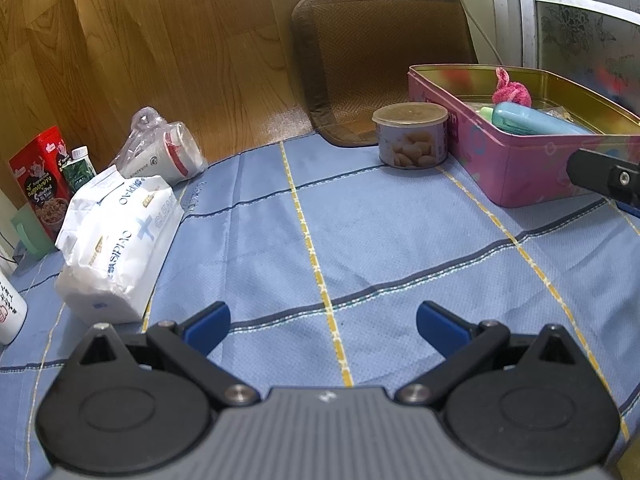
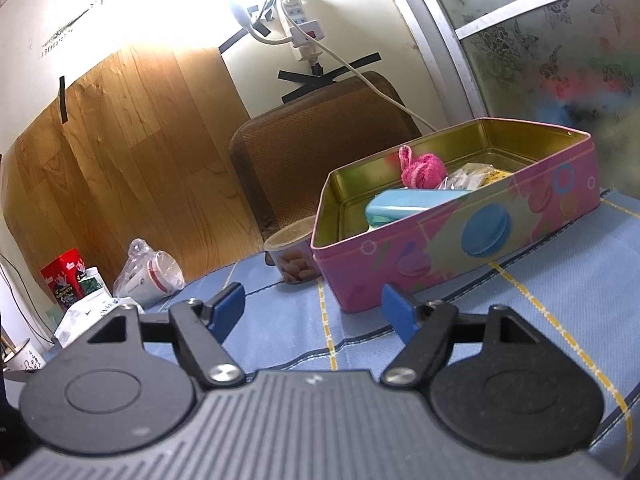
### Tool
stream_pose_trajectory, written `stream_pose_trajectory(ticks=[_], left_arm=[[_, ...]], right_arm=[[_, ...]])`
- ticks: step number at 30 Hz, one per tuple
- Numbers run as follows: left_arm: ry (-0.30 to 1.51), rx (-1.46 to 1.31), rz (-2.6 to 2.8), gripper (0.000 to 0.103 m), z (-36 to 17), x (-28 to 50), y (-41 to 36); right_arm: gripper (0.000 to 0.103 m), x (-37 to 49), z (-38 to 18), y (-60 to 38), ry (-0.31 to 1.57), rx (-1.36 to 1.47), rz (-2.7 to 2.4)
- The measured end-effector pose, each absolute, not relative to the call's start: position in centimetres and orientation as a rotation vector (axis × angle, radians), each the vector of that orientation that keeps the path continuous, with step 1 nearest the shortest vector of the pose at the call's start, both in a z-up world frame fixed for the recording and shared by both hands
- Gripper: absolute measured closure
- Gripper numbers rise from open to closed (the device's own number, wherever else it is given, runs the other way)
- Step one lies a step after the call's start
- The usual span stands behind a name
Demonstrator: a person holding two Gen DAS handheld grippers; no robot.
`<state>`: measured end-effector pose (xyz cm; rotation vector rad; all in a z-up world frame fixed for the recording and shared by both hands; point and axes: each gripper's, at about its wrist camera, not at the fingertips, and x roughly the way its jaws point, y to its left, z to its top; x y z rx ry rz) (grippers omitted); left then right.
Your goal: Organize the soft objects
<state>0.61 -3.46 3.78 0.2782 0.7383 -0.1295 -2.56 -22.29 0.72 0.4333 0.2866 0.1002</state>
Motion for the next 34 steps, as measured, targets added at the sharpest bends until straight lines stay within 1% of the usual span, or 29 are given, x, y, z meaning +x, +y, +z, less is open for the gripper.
stream_pose_trajectory(ticks=[16, 34], left_arm=[[0.771, 0.262, -0.155, 0.000, 3.70, 0.73, -3.52], [0.760, 0.224, -0.183, 0.000, 4.01, 0.58, -3.24]], right_arm=[[0.022, -2.52, 0.72, -22.15, 0.289, 0.430, 0.100], [0.022, -2.53, 0.79, -21.59, 0.282, 0.389, 0.104]])
